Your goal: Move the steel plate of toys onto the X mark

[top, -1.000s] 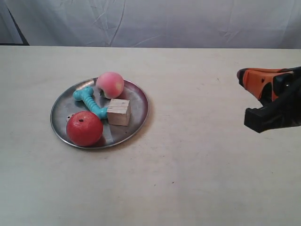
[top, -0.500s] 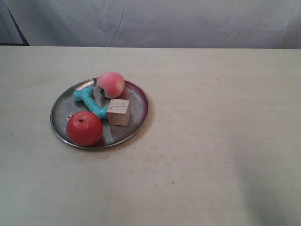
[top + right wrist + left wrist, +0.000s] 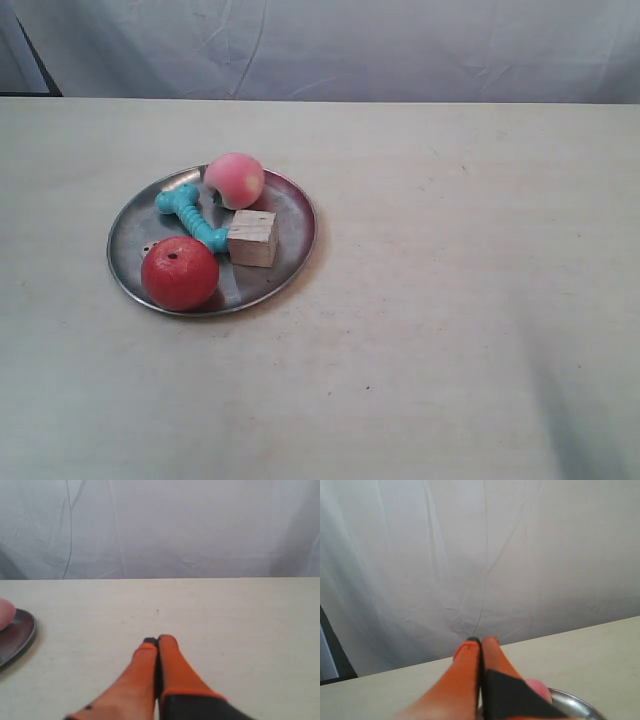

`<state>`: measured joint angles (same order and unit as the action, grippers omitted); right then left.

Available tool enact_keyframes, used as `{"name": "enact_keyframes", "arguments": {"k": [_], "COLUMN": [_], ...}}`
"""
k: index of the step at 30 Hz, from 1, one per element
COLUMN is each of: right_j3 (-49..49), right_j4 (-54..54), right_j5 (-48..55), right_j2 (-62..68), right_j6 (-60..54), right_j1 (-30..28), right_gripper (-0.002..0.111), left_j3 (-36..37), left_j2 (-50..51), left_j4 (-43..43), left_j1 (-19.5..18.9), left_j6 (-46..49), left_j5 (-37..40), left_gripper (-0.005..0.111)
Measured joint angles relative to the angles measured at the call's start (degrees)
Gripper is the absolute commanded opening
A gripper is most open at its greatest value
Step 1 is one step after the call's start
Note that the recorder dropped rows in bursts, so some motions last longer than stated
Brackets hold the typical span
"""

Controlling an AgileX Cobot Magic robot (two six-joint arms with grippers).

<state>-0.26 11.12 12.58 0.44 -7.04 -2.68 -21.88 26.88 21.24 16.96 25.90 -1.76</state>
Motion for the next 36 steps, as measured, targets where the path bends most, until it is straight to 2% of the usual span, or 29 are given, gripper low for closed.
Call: {"name": "enact_keyframes", "arguments": {"k": [26, 29, 36], "right_j3": [0.1, 0.1, 0.1], "right_j4": [0.0, 0.0, 0.0], "right_j5": [1.6, 1.6, 1.6], "right_j2": [0.0, 0.0, 0.0], "right_j6": [0.0, 0.0, 0.0], "right_j1": [0.0, 0.0, 0.0], "right_gripper": [0.0, 0.0, 0.0], "left_j3": [0.7, 4.4, 18.3], "left_j2": [-0.3, -1.9, -10.8], "left_j4": [-1.5, -1.6, 1.0], "left_j1": [0.0, -0.4, -7.2], "left_j6": [0.7, 0.7, -10.7], "left_j5": [-0.9, -4.1, -17.0], "left_gripper": [0.0, 0.0, 0.0]}}
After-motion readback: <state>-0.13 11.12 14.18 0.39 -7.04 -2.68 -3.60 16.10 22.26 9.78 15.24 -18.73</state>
